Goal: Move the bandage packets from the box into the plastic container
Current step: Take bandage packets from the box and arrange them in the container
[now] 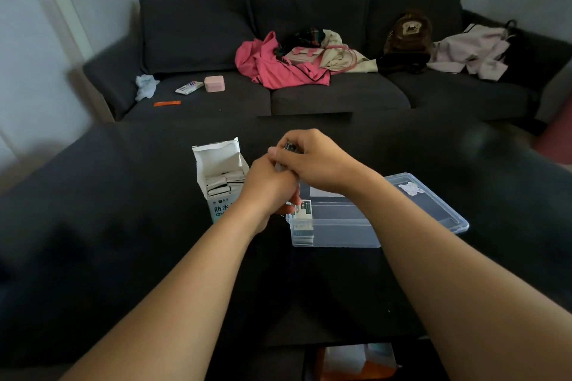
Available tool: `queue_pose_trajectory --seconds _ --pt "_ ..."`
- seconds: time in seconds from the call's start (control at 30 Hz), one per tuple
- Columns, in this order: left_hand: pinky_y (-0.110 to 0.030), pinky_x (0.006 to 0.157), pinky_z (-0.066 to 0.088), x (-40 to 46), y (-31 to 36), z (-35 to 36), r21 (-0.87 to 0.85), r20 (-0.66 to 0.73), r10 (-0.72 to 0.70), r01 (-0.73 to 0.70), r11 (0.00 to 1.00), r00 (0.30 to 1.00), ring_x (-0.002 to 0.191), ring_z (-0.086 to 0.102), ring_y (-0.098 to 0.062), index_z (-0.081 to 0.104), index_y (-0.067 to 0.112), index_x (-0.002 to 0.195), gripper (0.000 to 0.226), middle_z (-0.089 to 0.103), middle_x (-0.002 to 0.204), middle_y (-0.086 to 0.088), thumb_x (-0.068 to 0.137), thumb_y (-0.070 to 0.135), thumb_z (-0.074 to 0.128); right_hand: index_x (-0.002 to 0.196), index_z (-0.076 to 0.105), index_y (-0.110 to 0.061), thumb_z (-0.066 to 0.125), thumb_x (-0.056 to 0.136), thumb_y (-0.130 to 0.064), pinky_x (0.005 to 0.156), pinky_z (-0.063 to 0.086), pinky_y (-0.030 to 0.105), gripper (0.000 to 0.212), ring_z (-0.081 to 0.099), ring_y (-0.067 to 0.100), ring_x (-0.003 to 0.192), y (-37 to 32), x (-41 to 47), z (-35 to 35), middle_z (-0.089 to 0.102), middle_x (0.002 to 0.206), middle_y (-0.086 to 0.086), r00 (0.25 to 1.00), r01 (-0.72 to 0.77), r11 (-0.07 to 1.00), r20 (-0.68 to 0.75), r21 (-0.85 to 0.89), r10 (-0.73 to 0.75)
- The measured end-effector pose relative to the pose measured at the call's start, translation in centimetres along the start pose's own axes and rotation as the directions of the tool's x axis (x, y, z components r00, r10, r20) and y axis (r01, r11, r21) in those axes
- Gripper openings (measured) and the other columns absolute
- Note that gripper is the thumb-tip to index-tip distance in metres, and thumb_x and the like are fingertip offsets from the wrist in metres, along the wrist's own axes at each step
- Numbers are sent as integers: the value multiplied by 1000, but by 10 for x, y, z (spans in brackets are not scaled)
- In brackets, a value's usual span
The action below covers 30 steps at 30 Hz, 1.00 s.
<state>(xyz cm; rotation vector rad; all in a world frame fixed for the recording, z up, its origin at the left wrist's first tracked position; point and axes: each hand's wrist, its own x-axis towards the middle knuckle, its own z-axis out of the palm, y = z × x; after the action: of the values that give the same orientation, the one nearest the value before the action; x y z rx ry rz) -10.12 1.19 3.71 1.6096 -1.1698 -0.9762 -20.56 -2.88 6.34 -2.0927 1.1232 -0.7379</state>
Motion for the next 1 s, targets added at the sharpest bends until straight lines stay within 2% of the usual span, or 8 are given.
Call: queue_pose_trajectory --seconds 0.1,0.23,0.33,0.57,0.7,0.8,0.9,1.0 --pt "-22 38 39 3 -2 -1 -26 -1 40 -40 999 999 41 55 -9 61 12 100 11 61 61 -4 99 16 50 100 70 -10 53 102 -32 78 51 31 28 62 15 83 -3 -2 -5 68 87 2 1000 3 998 14 67 -4" --pt "-21 37 36 6 -4 -3 -133 61 10 -2 991 998 43 51 -9 61 12 107 18 60 60 1 89 14 65 115 68 1 47 105 -14 55 47 11 27 61 2 66 2 -7 -23 66 91 7 997 -73 938 32 338 66" --pt "-22 37 36 6 -4 -2 -157 103 -3 19 987 995 44 50 -10 62 11 103 18 58 58 0 86 8 64 117 66 1 54 102 -10 65 48 19 22 57 13 72 13 -9 -28 67 95 11 989 -100 910 138 402 47" --pt "-24 43 46 3 -5 -1 -79 171 14 -1 997 985 47 59 -13 60 9 111 27 62 61 -2 85 3 64 118 65 2 64 97 -11 79 54 34 25 61 21 84 22 -7 -24 67 97 13 965 -156 917 255 367 62" --pt "-26 50 53 -2 -2 -10 64 255 26 -44 997 967 67 73 -17 53 23 118 41 73 91 -6 86 27 78 118 66 -1 63 96 -8 82 58 31 23 67 21 88 29 -4 -32 72 103 15 954 -246 884 260 398 149" --pt "-24 46 46 -1 -7 -16 249 88 184 -201 948 979 64 66 -13 59 23 111 41 72 88 -2 86 51 73 114 67 -6 63 96 -8 71 53 27 18 62 16 79 40 -3 -42 71 102 14 915 -386 869 252 310 316" --pt "-29 62 46 4 -14 -18 318 -91 305 -262 911 948 66 65 -14 65 21 90 25 70 74 -1 96 45 63 115 65 -7 62 97 -9 64 50 23 19 59 12 72 45 -3 -37 73 103 13 823 -529 840 313 119 474" --pt "-28 52 47 3 -21 -13 459 -23 252 -213 862 967 63 64 -14 62 22 92 18 67 77 1 99 39 59 115 65 -5 64 96 -10 66 49 25 20 56 14 72 48 3 -22 73 106 15 774 -566 824 359 22 522"
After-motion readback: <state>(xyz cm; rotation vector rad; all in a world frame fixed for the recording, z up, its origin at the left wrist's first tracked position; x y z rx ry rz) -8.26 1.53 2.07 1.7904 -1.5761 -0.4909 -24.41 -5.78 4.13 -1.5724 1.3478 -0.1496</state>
